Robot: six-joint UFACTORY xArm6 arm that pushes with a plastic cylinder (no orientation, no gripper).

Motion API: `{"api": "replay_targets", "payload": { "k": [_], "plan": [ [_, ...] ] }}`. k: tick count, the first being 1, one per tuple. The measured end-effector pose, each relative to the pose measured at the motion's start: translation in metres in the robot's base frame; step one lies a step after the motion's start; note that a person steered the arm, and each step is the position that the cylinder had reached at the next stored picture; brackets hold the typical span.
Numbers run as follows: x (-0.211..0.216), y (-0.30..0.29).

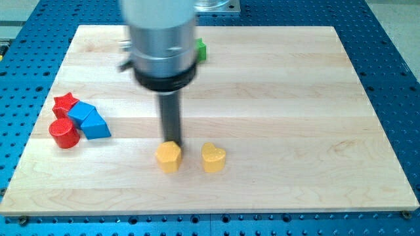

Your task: Nudge the yellow blocks to the bottom center

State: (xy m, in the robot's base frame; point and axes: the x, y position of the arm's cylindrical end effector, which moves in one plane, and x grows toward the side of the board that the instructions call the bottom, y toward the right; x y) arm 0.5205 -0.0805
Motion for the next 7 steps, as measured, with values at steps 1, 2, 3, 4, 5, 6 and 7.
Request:
{"api": "replay_targets", "payload": {
  "k": [1, 2, 3, 4, 5, 6, 7],
  "plan": [
    [0.007, 0.000],
    [0.016, -0.039],
    [0.003, 0.027],
    [-0.033, 0.054],
    [-0.018, 0.111],
    [0.016, 0.083],
    [0.017, 0.078]
  ]
}}
